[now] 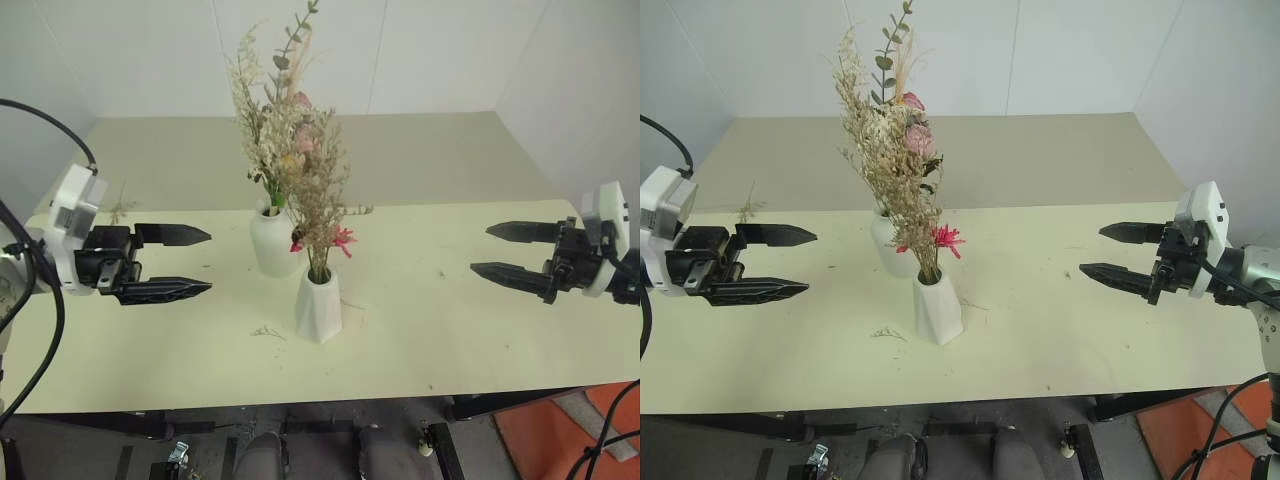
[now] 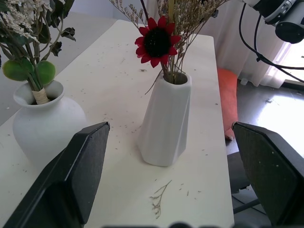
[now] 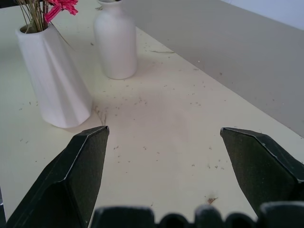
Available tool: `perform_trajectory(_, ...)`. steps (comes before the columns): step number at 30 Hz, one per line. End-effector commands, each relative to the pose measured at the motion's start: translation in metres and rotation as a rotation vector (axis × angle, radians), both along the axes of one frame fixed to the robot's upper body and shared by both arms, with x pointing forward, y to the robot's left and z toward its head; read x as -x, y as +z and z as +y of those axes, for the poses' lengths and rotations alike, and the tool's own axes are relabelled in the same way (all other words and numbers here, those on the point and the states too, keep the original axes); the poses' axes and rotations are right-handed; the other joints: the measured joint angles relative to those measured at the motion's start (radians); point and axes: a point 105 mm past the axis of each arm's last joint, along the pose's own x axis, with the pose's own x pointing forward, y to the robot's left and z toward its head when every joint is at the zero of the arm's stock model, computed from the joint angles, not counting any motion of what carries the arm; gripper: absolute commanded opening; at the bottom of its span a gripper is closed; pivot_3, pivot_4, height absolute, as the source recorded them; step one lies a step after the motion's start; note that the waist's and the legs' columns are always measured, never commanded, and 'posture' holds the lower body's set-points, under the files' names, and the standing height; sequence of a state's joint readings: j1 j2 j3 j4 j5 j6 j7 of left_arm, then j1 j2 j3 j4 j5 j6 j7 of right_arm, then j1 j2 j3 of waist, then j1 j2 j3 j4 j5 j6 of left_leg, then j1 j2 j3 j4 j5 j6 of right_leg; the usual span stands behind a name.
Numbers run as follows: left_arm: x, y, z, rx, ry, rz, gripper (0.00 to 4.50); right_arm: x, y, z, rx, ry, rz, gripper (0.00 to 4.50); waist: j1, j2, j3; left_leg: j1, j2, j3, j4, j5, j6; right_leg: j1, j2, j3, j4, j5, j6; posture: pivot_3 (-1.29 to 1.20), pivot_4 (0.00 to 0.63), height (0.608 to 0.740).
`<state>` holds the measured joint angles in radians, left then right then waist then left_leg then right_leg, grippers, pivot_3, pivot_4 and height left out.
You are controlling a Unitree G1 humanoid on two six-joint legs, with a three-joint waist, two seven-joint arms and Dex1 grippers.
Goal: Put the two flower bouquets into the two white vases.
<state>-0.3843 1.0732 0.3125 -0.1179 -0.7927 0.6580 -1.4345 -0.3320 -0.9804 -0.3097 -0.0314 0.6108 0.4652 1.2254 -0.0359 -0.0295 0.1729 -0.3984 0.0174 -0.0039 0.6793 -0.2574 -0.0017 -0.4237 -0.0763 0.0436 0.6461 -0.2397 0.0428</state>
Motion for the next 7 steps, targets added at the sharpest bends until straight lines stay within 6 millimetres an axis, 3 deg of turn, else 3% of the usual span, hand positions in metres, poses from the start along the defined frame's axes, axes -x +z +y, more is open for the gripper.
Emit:
perform_trajectory(1,0.0042,0.0114,-0.0012,0.014,-0.013,-0.046,4.5,0.0034,0.0177,-0.0056,0.013,-0.015,-0.07,4.48,0.0,0.0,0.0,0.0,0.0,0.0,0.0,0.0,0.0,0.0,0.0,0.0,0.0,0.0,0.0,0.0,0.15,0.74)
perform_trajectory(7,0.0039,0.0106,-0.0025,0.016,-0.014,-0.045,4.5,0.0025,0.0187,-0.0066,0.008,-0.028,-0.072,4.48,0.0,0.0,0.0,0.0,0.0,0.0,0.0,0.0,0.0,0.0,0.0,0.0,0.0,0.0,0.0,0.0,0.15,0.74)
